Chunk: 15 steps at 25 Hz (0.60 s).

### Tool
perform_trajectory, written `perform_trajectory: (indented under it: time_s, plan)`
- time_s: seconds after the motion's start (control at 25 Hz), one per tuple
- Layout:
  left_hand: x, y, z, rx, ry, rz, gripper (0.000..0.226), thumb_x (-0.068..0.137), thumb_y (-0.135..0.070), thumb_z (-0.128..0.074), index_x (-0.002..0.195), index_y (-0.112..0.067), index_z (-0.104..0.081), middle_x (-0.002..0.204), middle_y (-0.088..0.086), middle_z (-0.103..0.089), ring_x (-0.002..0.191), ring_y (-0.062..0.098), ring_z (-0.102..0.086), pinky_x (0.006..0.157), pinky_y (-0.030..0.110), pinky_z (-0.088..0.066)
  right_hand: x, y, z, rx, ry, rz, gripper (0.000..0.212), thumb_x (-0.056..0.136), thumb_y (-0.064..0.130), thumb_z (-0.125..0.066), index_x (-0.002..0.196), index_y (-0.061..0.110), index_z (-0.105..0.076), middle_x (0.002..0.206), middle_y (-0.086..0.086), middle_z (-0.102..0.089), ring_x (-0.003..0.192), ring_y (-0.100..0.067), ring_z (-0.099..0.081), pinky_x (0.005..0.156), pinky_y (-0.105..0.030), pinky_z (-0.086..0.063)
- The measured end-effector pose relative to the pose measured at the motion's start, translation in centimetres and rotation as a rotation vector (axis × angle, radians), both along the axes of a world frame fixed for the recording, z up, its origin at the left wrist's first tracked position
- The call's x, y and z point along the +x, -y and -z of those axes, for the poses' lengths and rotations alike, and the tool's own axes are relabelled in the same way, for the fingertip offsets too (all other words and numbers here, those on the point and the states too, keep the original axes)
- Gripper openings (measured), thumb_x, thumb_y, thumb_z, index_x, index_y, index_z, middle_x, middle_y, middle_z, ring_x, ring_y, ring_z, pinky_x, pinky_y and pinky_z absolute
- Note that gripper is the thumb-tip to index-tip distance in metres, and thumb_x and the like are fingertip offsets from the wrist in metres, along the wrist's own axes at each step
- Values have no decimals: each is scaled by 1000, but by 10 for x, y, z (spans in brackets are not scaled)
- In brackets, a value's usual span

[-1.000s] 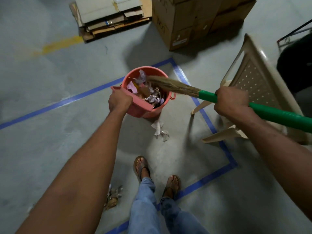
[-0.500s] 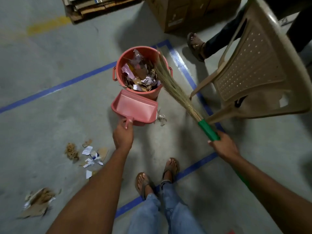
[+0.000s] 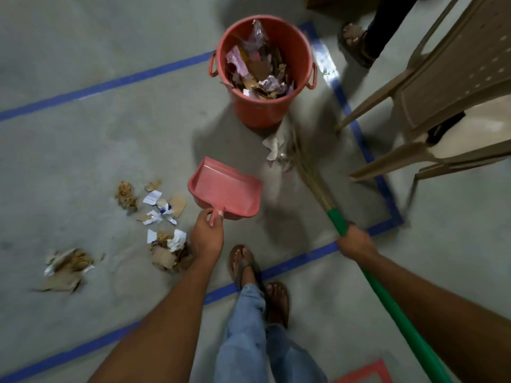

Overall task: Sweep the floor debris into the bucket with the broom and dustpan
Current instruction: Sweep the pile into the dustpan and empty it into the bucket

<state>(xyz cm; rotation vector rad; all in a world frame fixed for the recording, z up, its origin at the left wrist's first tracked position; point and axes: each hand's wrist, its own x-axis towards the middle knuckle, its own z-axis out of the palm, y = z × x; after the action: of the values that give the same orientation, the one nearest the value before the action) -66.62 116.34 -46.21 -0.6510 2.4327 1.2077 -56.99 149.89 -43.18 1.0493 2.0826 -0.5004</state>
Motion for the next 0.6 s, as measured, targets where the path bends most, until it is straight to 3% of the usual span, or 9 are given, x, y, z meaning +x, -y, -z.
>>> perform_trajectory:
  time_s: [0.12,0.28,0.4,0.6]
  plan:
    - [41,23,15,-47,1,-34,29,99,-48,-61,108,-21,-69,95,11,-75,92,31,-68,74,32,-45,-30,20,47,-40,91,-292,47,81,26,-60,126,12,-61,120,-18,-68,109,-37,-66,90,-40,-56]
    - [110,73,26,-59,26,-153,26,97,-48,-62,108,-26,-70,96,7,-76,93,32,-71,77,32,-51,-22,93,45,-63,42,-692,52,84,19,-61,136,19,-56,119,-14,-68,108,-34,-67,90,-39,-56]
    - [164,111,16,-153,32,-234,28,100,-44,-60,117,-24,-70,105,12,-76,100,38,-68,74,31,-41,20,149,32,-129,39,-831,67,83,19,-61,147,30,-45,127,-11,-65,112,-32,-66,91,-40,-56]
    - [244,205,3,-235,19,-458,32,100,-39,-60,124,-19,-70,110,15,-75,103,39,-68,77,37,-47,104,226,-5,-90,-70,-924,64,88,30,-55,150,34,-37,125,-9,-66,107,-34,-67,83,-39,-53]
